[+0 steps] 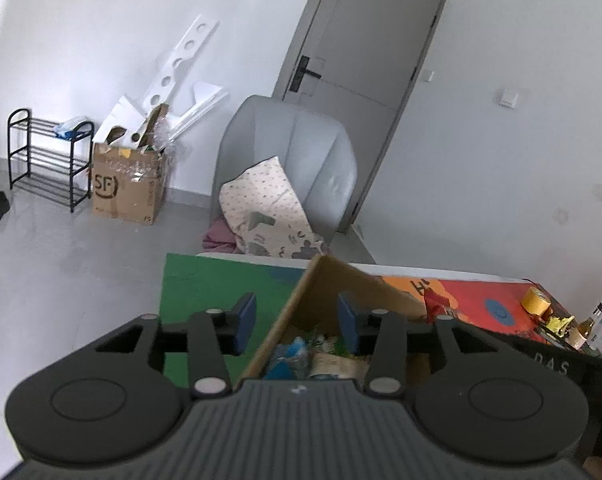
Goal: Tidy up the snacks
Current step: 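Carry both snacks over the cardboard box and release them inside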
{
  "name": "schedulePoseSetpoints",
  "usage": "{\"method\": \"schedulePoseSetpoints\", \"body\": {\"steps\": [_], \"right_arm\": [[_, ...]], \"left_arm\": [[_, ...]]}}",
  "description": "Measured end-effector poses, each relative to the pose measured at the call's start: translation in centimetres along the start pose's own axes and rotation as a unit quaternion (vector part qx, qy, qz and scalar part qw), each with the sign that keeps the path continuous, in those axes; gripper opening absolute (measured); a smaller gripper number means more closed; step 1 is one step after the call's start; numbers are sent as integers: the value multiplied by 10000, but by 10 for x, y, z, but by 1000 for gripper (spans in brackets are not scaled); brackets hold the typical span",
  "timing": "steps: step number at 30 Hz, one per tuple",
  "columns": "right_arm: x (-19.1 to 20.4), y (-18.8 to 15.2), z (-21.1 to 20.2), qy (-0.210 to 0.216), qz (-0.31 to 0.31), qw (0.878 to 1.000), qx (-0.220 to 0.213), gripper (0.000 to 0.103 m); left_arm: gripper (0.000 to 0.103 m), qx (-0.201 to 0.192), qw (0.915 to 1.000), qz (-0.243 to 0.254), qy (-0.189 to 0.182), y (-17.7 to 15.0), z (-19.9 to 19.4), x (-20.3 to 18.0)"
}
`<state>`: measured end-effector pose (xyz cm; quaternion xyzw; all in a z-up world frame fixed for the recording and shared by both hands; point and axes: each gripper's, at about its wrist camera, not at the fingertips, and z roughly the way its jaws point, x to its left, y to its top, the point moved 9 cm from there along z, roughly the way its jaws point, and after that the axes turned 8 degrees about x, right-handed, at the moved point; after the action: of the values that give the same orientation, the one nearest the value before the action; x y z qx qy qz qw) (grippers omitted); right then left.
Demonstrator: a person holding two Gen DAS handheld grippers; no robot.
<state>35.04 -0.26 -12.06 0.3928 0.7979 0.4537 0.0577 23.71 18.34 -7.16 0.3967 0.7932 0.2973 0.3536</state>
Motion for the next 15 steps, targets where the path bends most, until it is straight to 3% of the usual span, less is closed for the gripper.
{"method": "schedulePoseSetpoints", "body": {"steps": [8, 12, 15], "right_arm": [[24, 11, 22, 237, 3, 9997, 55, 18], [34, 14, 23, 430, -20, 9991, 30, 33], [30, 10, 19, 372, 27, 9993, 72, 33]], "left_arm": [[64, 0, 9999, -131, 106, 1, -7, 18], [74, 4, 9997, -142, 180, 2, -7, 23], [79, 35, 9998, -94, 175, 0, -7, 22]]}}
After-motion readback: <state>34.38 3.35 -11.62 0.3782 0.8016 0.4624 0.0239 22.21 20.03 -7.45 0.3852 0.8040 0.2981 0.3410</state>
